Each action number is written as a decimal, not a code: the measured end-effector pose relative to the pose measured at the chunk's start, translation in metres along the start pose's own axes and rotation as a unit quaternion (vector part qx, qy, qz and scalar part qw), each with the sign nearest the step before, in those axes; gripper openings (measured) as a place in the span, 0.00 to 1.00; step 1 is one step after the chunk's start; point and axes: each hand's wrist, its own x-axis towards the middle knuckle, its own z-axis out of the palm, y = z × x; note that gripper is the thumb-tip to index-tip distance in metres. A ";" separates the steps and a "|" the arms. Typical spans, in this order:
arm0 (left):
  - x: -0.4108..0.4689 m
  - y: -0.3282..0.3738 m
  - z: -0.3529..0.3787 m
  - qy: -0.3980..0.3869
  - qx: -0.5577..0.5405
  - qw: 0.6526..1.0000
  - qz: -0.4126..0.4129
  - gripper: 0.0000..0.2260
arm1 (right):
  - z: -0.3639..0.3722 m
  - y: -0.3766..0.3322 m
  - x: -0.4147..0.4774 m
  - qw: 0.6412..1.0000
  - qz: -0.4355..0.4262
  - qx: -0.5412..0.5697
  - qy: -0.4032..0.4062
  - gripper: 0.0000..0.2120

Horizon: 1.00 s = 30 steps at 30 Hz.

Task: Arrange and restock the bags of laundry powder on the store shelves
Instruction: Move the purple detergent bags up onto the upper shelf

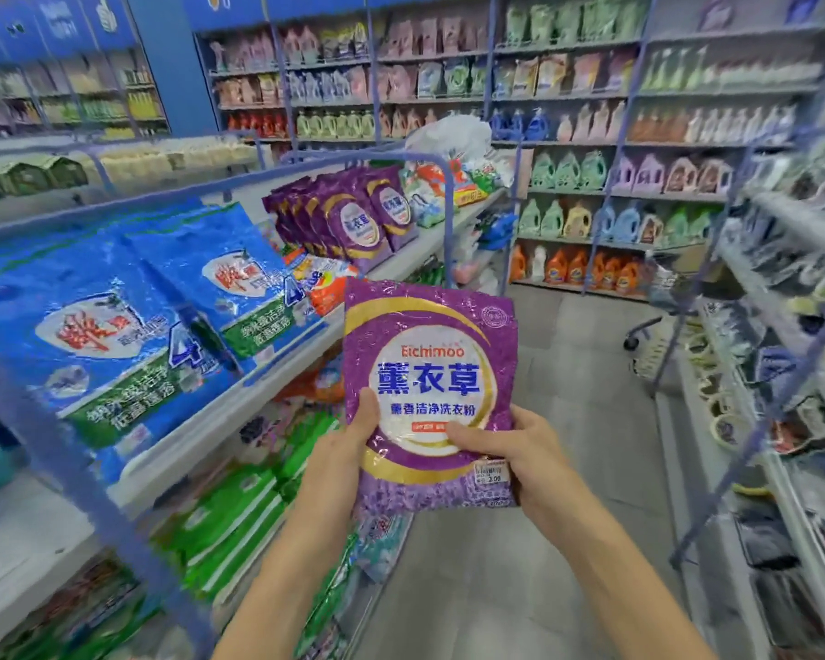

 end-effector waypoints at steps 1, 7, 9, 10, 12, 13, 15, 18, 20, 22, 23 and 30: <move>0.016 0.003 0.008 -0.001 -0.004 1.000 0.000 0.25 | -0.006 -0.004 0.016 1.000 0.003 0.002 0.001 0.19; 0.122 0.006 0.061 0.003 0.015 1.000 -0.007 0.29 | -0.047 -0.022 0.111 1.000 -0.006 0.021 0.014 0.20; 0.167 0.003 0.079 0.040 0.029 0.998 -0.043 0.28 | -0.063 -0.028 0.147 1.000 -0.008 0.024 0.018 0.17; 0.184 0.000 0.087 0.042 0.030 0.998 -0.038 0.26 | -0.073 -0.031 0.167 1.000 -0.009 0.024 0.018 0.15; 0.217 -0.004 0.109 0.014 0.015 1.000 -0.003 0.24 | -0.092 -0.039 0.207 1.000 -0.008 0.026 0.012 0.12; 0.236 -0.004 0.121 0.013 0.004 1.000 -0.001 0.24 | -0.102 -0.042 0.228 1.000 -0.006 0.027 0.009 0.11; 0.269 -0.004 0.127 -0.012 -0.051 0.998 0.040 0.25 | -0.121 -0.051 0.270 1.000 0.006 0.024 -0.002 0.12; 0.315 0.001 0.152 -0.032 -0.079 0.996 0.029 0.16 | -0.146 -0.065 0.332 0.999 0.025 0.020 -0.022 0.14; 0.335 0.008 0.170 0.003 -0.029 1.000 -0.003 0.12 | -0.159 -0.075 0.371 0.999 0.026 0.007 -0.036 0.12; 0.359 0.011 0.188 0.033 -0.011 0.999 -0.009 0.17 | -0.170 -0.082 0.407 0.998 0.023 -0.005 -0.054 0.10; 0.369 0.012 0.192 0.026 -0.007 1.000 0.004 0.20 | -0.174 -0.083 0.425 0.998 0.024 -0.009 -0.062 0.08; 0.474 0.020 0.206 0.091 -0.018 0.995 0.027 0.23 | -0.175 -0.089 0.553 0.995 0.039 -0.002 -0.095 0.16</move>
